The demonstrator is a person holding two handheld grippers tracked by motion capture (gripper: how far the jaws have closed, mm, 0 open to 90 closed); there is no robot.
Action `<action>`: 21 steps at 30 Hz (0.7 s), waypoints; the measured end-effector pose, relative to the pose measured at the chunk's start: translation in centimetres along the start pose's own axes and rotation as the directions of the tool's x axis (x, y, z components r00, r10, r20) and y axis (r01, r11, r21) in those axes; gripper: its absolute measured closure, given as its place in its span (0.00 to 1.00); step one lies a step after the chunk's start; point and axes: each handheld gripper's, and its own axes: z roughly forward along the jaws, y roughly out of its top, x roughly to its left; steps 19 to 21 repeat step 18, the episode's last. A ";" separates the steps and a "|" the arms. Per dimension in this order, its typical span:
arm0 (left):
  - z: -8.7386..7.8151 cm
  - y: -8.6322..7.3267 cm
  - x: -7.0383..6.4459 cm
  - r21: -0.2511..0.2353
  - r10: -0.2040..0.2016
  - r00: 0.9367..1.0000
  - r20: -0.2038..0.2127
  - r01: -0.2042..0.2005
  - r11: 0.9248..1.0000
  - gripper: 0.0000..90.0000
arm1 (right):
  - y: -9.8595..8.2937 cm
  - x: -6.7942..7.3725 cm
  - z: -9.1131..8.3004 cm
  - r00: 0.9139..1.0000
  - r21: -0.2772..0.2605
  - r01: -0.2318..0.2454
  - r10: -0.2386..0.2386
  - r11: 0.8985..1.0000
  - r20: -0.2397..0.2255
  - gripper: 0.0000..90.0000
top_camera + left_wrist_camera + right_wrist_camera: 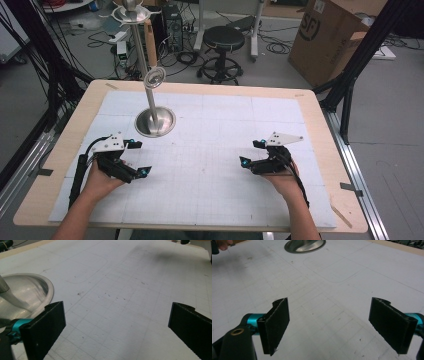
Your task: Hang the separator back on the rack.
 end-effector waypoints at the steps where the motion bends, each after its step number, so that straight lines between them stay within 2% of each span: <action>1: 0.0 0.0 0.0 0.001 0.000 1.000 0.001 0.000 1.000 0.02 | 0.0 0.0 0.0 1.000 0.003 -0.002 0.002 1.000 -0.001 0.18; 11: 0.2 -0.1 0.0 0.009 -0.005 1.000 -0.001 0.005 1.000 0.02 | -0.2 0.1 0.5 1.000 0.036 0.009 -0.009 0.999 -0.009 0.18; 21: 0.2 -0.1 0.0 0.006 -0.007 1.000 -0.004 0.007 1.000 0.02 | -0.2 0.0 0.3 1.000 0.024 0.008 -0.008 1.000 -0.009 0.18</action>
